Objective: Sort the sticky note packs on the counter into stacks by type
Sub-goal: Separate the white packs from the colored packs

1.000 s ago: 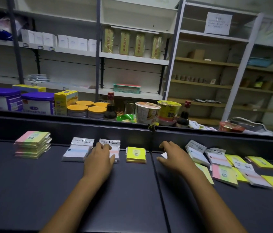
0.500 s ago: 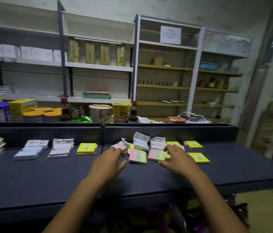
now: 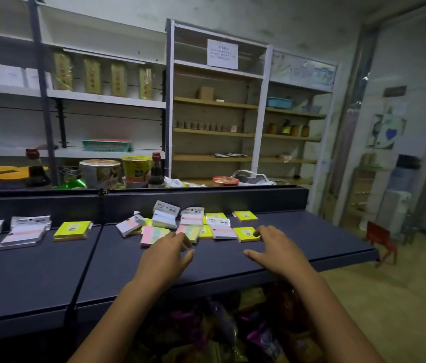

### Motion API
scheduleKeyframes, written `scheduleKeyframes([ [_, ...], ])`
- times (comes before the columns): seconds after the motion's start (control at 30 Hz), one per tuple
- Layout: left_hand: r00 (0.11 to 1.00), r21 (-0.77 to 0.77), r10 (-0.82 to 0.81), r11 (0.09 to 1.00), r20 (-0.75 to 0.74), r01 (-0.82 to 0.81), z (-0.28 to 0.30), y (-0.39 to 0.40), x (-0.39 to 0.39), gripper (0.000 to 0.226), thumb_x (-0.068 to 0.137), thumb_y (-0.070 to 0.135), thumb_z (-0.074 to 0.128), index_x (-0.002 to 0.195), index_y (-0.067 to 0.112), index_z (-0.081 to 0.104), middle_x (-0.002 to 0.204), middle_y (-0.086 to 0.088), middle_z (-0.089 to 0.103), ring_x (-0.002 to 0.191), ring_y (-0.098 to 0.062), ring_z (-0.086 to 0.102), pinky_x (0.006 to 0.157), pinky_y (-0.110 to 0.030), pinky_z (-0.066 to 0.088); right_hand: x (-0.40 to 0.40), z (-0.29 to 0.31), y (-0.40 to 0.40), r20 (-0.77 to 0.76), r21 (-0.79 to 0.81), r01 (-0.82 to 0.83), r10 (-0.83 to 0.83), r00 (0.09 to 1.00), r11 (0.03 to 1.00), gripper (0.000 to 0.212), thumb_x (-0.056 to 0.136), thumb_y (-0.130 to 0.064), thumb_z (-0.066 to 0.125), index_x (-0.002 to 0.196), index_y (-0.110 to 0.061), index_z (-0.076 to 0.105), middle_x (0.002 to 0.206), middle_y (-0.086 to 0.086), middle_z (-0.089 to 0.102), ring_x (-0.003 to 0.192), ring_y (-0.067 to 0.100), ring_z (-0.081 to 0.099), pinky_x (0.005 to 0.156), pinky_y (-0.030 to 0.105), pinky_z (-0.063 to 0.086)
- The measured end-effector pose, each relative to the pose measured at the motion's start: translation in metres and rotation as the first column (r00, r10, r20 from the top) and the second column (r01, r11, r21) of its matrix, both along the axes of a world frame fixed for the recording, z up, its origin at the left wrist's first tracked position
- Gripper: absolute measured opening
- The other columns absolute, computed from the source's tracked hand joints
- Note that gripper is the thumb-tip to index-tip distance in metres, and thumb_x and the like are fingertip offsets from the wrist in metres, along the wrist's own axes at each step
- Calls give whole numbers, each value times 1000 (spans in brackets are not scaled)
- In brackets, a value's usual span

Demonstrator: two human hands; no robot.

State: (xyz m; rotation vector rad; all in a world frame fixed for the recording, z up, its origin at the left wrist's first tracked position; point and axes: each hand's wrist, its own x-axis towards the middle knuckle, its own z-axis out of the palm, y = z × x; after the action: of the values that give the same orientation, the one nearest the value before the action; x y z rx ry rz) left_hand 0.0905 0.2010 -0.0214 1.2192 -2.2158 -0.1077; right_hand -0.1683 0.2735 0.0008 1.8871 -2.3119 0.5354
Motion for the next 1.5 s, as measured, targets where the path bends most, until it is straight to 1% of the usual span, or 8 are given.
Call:
scheduleKeyframes([
  [0.23, 995, 87, 65, 995, -74, -59, -11, -44, -12, 18, 94, 43, 57, 106, 30, 61, 104, 12, 63, 93, -10, 60, 76, -32, 53, -11, -10, -44, 3, 12, -47, 47, 999, 999, 55, 88, -58, 60, 132, -27, 47, 132, -7, 50, 121, 15, 50, 91, 34, 50],
  [0.53, 981, 106, 140, 986, -132, -126, -14, -127, -32, 18, 93, 42, 56, 106, 30, 61, 103, 12, 63, 94, -11, 61, 78, -33, 53, -35, -13, -132, 31, -7, -85, 85, 996, 996, 57, 86, -56, 62, 133, -27, 49, 139, -9, 50, 126, 13, 50, 93, 35, 50],
  [0.67, 979, 120, 144, 985, -142, -128, -16, -154, -46, 19, 93, 39, 57, 108, 28, 62, 103, 10, 63, 94, -11, 62, 78, -32, 53, -45, -19, -160, 79, -22, -116, 117, 990, 993, 47, 85, -54, 64, 122, -27, 52, 131, -11, 52, 119, 12, 53, 90, 35, 52],
  [0.83, 973, 116, 171, 981, -154, -154, -24, -180, -69, 20, 92, 36, 60, 109, 26, 62, 105, 8, 62, 91, -10, 60, 78, -30, 51, -68, -21, -193, 88, -47, -173, 176, 980, 984, 42, 86, -52, 65, 119, -29, 52, 117, -14, 51, 113, 10, 52, 86, 31, 49],
  [1.0, 968, 134, 232, 967, -100, -218, -27, -204, -87, 27, 92, 34, 62, 116, 22, 59, 116, -1, 59, 109, -18, 58, 88, -35, 49, -83, -21, -232, 113, -57, -250, 255, 960, 967, 44, 87, -49, 66, 123, -27, 52, 121, -11, 53, 114, 10, 52, 91, 34, 50],
  [1.23, 950, 198, 311, 930, 20, -309, -34, -224, -108, 49, 91, 44, 61, 132, 20, 48, 125, -10, 57, 115, -27, 56, 91, -36, 46, -93, -26, -282, 137, -81, -335, 343, 929, 939, 45, 88, -47, 67, 125, -25, 53, 123, -8, 55, 112, 12, 55, 90, 32, 51],
  [1.33, 939, 236, 335, 909, 80, -345, -41, -226, -113, 59, 89, 49, 62, 137, 21, 42, 129, -9, 56, 116, -27, 56, 91, -35, 46, -94, -32, -296, 149, -98, -349, 360, 921, 932, 45, 88, -48, 67, 125, -26, 53, 124, -9, 56, 111, 11, 56, 90, 31, 51],
  [1.5, 930, 217, 361, 905, 62, -366, -41, -227, -112, 57, 90, 47, 63, 137, 22, 42, 130, -6, 60, 118, -25, 55, 92, -33, 45, -91, -38, -316, 165, -107, -383, 397, 903, 917, 43, 89, -48, 66, 124, -28, 52, 123, -11, 56, 110, 9, 56, 89, 30, 51],
])
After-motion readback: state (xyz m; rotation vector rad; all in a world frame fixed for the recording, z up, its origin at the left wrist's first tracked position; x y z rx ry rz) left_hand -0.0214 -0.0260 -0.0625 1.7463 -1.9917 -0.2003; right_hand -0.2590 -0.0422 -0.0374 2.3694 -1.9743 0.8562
